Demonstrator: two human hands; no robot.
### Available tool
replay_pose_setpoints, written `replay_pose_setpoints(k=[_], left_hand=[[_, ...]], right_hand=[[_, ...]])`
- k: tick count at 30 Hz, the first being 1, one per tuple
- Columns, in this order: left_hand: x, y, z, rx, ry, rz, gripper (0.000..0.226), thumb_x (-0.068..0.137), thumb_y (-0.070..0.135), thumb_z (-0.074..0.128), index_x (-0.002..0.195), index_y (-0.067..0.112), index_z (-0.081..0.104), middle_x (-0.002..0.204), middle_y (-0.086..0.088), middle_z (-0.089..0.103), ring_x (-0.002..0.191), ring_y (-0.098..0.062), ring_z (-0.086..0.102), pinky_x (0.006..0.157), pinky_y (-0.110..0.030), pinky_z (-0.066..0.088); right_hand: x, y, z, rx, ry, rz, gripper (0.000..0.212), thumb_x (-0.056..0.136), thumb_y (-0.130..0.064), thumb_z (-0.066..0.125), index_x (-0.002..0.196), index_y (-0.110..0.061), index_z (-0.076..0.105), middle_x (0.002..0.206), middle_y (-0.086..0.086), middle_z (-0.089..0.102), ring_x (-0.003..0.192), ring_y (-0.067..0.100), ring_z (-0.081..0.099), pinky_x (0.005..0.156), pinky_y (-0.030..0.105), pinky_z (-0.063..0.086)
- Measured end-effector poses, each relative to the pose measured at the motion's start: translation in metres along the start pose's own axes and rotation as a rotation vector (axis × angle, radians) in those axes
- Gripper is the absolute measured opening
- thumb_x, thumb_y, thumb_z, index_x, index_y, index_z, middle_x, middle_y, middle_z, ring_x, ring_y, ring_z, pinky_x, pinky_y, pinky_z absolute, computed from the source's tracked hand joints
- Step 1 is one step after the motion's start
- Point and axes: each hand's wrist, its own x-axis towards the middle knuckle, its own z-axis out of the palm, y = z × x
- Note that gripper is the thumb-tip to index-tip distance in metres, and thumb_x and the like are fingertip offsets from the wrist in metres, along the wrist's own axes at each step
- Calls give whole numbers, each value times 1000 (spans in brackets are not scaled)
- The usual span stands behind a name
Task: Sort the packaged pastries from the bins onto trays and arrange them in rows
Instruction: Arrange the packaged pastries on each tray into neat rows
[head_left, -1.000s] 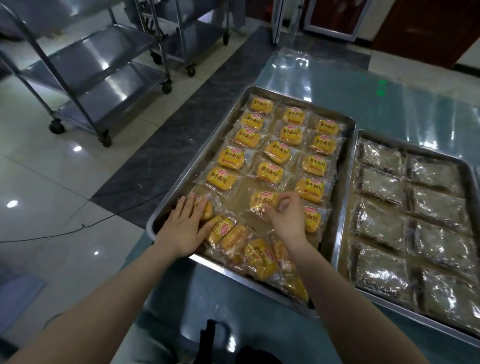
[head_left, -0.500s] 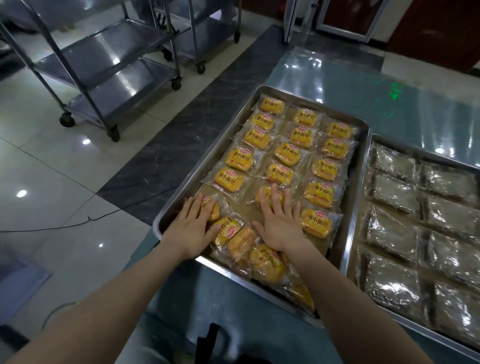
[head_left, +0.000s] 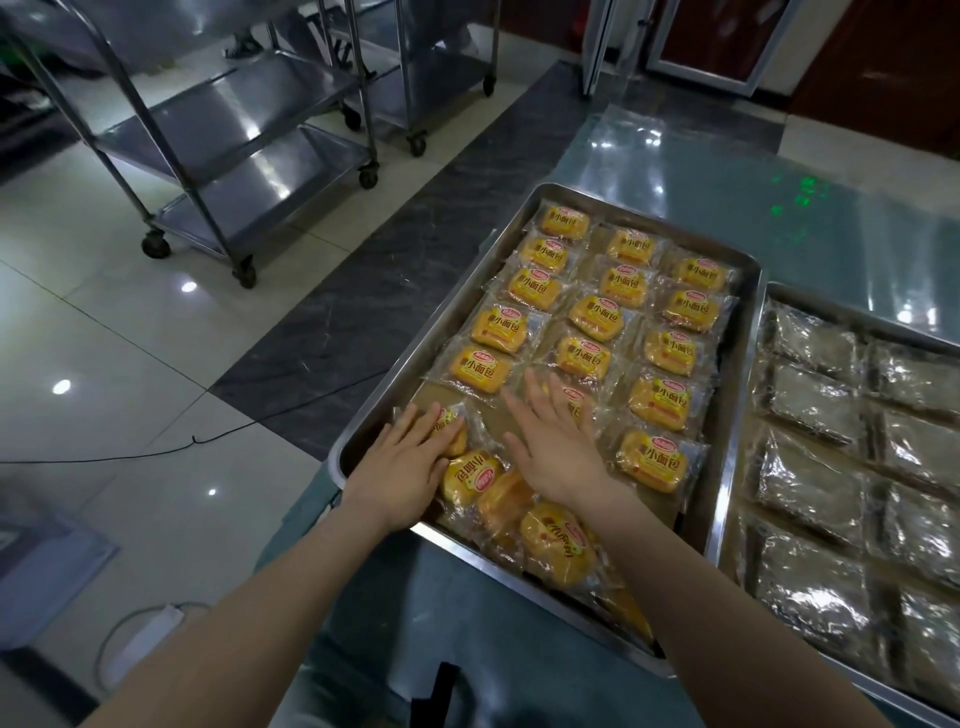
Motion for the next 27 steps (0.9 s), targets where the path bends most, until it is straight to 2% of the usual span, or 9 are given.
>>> replay_pose_setpoints(k=[3, 5, 10, 14, 17, 19, 23, 27], left_hand=[[0, 0, 0, 4, 3, 19, 55, 99, 39, 29, 147, 43, 0, 158, 7, -3, 144, -18, -10, 114, -39, -2], [-1, -1, 0, 11, 16, 33, 57, 99, 36, 33, 147, 42, 2, 158, 6, -2, 144, -19, -9, 114, -40, -1], [-2, -2, 2, -42, 24, 23, 55, 99, 39, 27, 142, 48, -7, 158, 7, 1, 144, -18, -7, 114, -38, -1], [-2, 1, 0, -43, 63, -10, 53, 99, 41, 28, 145, 45, 3, 158, 6, 8, 145, -18, 0, 117, -38, 5], [-4, 3, 1, -27, 105, -38, 51, 98, 42, 28, 147, 43, 11, 158, 6, 11, 145, -18, 2, 115, -36, 0], [-6, 4, 0, -13, 125, -55, 52, 98, 42, 28, 147, 43, 11, 158, 6, 11, 145, -18, 1, 114, -34, -2], [-6, 5, -2, -8, 118, -66, 53, 98, 42, 29, 148, 41, 10, 158, 6, 9, 145, -17, -1, 115, -35, -3], [-6, 5, -2, 2, 95, -71, 53, 98, 44, 26, 148, 42, 6, 158, 6, 5, 144, -17, -2, 113, -34, -5]], right_hand=[[15, -25, -4, 27, -21, -170, 56, 101, -33, 31, 150, -37, 6, 157, -7, -17, 142, 20, -21, 115, 54, -7], [28, -37, -4, 44, -51, -213, 54, 102, -30, 30, 151, -35, 8, 158, -6, -14, 144, 19, -16, 115, 49, -5], [50, -42, -6, 24, -73, -100, 49, 103, -36, 26, 151, -31, 17, 161, 0, -3, 146, 25, -4, 116, 51, 12], [53, -43, -6, 6, 34, -76, 44, 100, -34, 33, 144, -29, 36, 157, -1, 20, 141, 28, 15, 109, 51, 25], [65, -36, -8, 25, 228, -26, 44, 98, -34, 40, 140, -25, 41, 153, 4, 29, 139, 27, 22, 111, 49, 26], [83, -29, -12, 46, 276, 36, 51, 97, -39, 39, 146, -23, 32, 157, 8, 19, 143, 31, 14, 114, 50, 20], [119, -17, -9, 20, 127, 134, 73, 94, -60, 25, 152, -23, 3, 158, 16, -12, 142, 39, -15, 115, 52, -5], [135, -17, 6, 8, 70, 176, 86, 87, -73, 17, 152, -22, -7, 155, 18, -21, 140, 40, -22, 115, 53, -10]])
